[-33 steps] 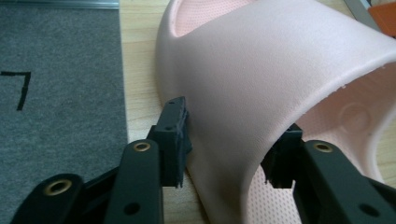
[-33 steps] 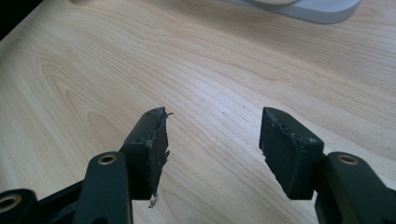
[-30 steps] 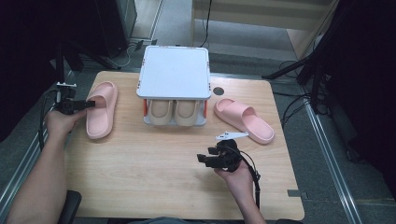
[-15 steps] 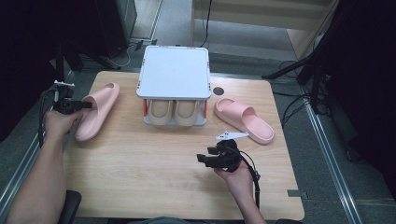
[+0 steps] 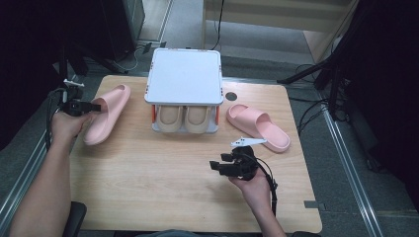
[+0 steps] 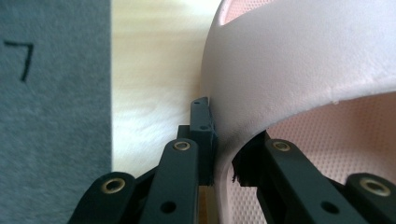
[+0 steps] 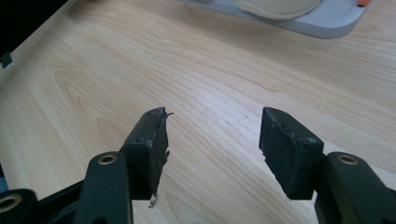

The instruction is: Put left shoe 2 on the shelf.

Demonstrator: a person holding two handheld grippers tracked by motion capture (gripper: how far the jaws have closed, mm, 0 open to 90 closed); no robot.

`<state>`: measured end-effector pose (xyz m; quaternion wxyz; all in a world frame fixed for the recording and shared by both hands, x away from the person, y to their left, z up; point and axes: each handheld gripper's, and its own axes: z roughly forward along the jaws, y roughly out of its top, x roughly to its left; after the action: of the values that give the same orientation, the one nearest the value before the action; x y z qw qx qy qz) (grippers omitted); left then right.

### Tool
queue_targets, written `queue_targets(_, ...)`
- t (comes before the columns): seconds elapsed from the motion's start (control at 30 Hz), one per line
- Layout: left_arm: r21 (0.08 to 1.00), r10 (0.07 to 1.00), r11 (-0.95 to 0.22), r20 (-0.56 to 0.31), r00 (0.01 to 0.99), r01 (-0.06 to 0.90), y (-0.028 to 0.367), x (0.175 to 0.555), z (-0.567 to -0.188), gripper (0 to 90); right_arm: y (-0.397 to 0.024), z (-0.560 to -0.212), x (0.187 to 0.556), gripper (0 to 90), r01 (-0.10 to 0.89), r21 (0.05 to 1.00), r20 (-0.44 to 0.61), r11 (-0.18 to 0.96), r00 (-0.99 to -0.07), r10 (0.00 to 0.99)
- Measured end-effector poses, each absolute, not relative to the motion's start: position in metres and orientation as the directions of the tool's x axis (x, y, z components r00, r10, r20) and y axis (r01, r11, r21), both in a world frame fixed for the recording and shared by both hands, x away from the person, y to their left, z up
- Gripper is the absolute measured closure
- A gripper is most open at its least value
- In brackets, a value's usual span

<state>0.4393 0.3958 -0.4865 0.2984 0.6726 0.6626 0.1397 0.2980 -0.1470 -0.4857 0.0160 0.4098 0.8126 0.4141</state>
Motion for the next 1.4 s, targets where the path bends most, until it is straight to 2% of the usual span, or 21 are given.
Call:
queue_targets(0.1,0.584,0.970,0.061,-0.227,0.090,0.809,0.387,0.444,-0.477,80.7,-0.150,-0.481,0.299,42.8,0.643,0.690,0.304,0.334,-0.675,0.672)
queue_targets(0.23,0.578,0.974,0.029,-0.199,0.107,0.816,0.374,0.454,-0.462,80.5,-0.153,-0.476,0.304,42.6,0.634,0.699,0.310,0.331,-0.686,0.659)
queue_targets(0.43,0.571,0.982,0.006,-0.157,0.102,0.821,0.359,0.471,-0.430,80.4,-0.155,-0.476,0.309,42.8,0.591,0.701,0.242,0.400,-0.724,0.645)
queue_targets(0.67,0.581,0.985,-0.016,-0.132,0.114,0.814,0.343,0.484,-0.390,80.1,-0.164,-0.476,0.316,43.4,0.600,0.716,0.282,0.358,-0.717,0.637)
queue_targets(0.97,0.590,0.984,-0.031,-0.124,0.129,0.807,0.323,0.497,-0.345,79.2,-0.156,-0.473,0.316,43.3,0.570,0.724,0.263,0.388,-0.748,0.609)
queue_targets(1.1,0.611,0.977,-0.012,-0.161,0.139,0.791,0.311,0.503,-0.323,78.3,-0.155,-0.471,0.318,43.2,0.567,0.726,0.262,0.388,-0.751,0.606)
queue_targets(1.4,0.614,0.976,-0.044,-0.142,0.165,0.788,0.275,0.520,-0.302,79.2,-0.152,-0.471,0.317,43.1,0.562,0.726,0.264,0.396,-0.760,0.593)
